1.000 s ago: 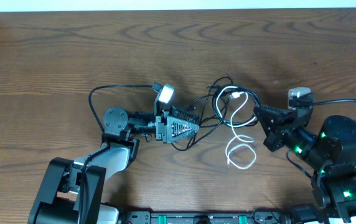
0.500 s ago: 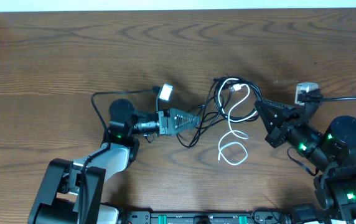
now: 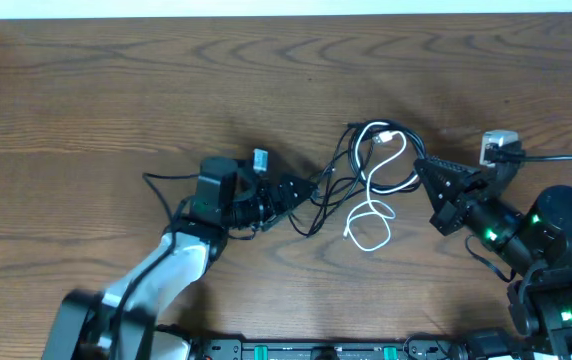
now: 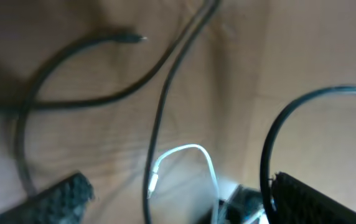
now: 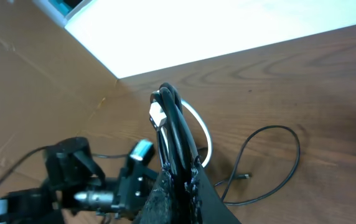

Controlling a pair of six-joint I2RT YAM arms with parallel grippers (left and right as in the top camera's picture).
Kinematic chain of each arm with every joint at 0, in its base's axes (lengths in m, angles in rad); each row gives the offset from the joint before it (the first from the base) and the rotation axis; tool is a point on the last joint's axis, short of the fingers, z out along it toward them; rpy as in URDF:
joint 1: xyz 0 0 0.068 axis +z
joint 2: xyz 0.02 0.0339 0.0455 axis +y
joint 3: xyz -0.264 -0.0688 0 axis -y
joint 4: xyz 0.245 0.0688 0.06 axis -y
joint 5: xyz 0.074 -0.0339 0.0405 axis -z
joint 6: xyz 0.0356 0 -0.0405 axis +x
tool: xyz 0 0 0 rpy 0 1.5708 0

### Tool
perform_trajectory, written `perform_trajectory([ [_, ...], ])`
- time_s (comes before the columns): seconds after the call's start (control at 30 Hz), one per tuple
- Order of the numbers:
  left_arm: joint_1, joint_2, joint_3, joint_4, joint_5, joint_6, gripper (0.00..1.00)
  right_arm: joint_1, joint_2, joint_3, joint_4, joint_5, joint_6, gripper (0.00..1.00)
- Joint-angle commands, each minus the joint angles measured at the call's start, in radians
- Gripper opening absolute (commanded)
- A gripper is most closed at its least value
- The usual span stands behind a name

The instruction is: Untangle cables

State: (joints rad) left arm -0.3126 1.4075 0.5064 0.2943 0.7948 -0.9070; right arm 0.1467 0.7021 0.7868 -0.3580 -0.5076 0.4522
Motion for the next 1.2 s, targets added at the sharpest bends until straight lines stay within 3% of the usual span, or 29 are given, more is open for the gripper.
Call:
perform_trajectory([
  [0.0,-0.001,-0.143,0.098,-0.220,-0.228,0.166,0.93,-0.012,-0.011,0.047,0.000,-0.004,-0.006,0.01],
  [0.2,-0.001,-0.388,0.201,-0.623,-0.438,0.286,0.93,-0.013,-0.011,0.053,-0.005,-0.030,-0.015,0.01],
  [0.5,-0.001,-0.757,0.209,-0.890,-0.752,0.274,0.93,-0.015,-0.010,0.053,-0.012,-0.061,-0.023,0.01],
  [0.6,-0.001,-0.826,0.209,-0.899,-0.692,0.275,0.95,-0.015,-0.010,0.053,-0.005,-0.101,-0.031,0.01],
  [0.63,-0.001,-0.837,0.209,-0.892,-0.655,0.278,0.99,-0.015,-0.010,0.053,0.002,-0.129,-0.052,0.01],
  [0.77,-0.001,-0.832,0.209,-0.873,-0.502,0.332,0.98,-0.015,-0.010,0.053,0.020,-0.244,-0.142,0.01],
  [0.93,-0.001,-0.795,0.209,-0.859,-0.460,0.326,0.98,-0.015,-0.010,0.053,0.050,-0.398,-0.230,0.01],
  [1.17,-0.001,-0.712,0.209,-0.746,-0.368,0.327,0.98,-0.015,-0.010,0.053,0.155,-0.525,-0.209,0.01],
])
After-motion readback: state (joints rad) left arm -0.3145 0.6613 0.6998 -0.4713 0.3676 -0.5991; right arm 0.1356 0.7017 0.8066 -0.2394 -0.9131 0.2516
